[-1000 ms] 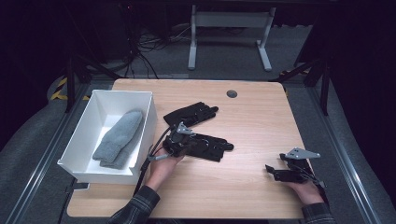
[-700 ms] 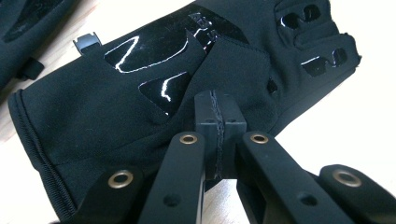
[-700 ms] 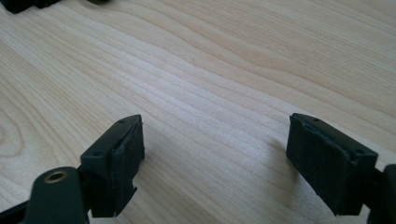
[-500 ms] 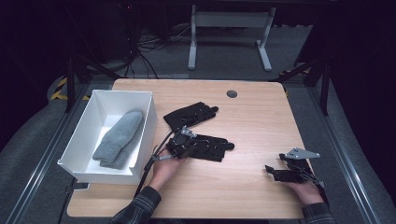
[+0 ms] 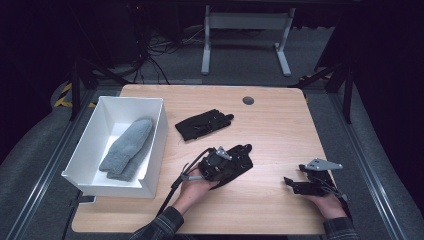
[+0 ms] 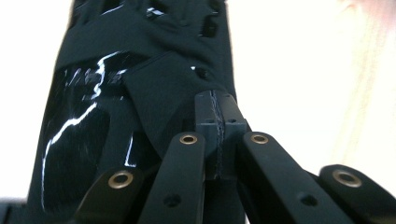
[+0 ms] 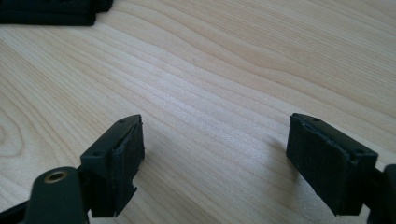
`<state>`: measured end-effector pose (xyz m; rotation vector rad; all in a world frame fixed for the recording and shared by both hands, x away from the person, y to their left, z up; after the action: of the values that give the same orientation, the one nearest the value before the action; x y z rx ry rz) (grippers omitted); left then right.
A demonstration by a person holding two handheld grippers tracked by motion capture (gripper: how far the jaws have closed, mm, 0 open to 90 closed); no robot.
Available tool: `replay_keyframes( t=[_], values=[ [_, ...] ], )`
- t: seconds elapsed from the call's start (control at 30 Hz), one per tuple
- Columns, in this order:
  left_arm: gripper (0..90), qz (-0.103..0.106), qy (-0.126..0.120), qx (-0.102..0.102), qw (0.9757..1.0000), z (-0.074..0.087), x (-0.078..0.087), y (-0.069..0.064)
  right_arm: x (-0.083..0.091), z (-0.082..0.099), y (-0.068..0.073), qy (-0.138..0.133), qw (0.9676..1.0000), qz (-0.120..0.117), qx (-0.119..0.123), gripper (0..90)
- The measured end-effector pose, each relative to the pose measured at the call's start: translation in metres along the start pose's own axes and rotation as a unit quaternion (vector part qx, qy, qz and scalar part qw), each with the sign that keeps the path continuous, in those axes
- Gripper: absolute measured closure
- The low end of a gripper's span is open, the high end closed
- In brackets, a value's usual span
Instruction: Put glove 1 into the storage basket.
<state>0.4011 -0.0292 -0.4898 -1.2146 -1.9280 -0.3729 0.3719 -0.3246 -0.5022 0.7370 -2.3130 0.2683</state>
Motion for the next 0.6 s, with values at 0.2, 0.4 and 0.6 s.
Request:
replay_keyframes(
  t=[0.2, 0.4, 0.6],
  values=[
    [89.8, -0.015, -0.03, 0.012, 0.9994, -0.003, 0.023, 0.012, 0.0, 0.0, 0.0, 0.001, 1.0, 0.0, 0.0, 19.3],
    [89.8, -0.043, -0.039, 0.039, 0.9976, 0.005, 0.039, 0.039, 0.0, 0.0, 0.0, 0.0, 1.0, 0.0, 0.0, 19.3],
    [89.8, -0.049, -0.024, 0.061, 0.9967, 0.016, 0.035, 0.056, 0.0, 0.0, 0.0, 0.0, 1.0, 0.0, 0.0, 19.4]
  ],
)
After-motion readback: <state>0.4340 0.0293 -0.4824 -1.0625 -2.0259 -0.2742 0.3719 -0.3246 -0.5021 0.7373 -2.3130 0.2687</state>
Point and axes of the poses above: each handheld gripper's, and its own axes: x roughly backward along the jaws, z roughly out of its underside, y roughly to its left, the point moved 5 cm from there along -x, roughly forward along the jaws, and after that the axes turned 3 degrees about -z, right-handed, at the moved point
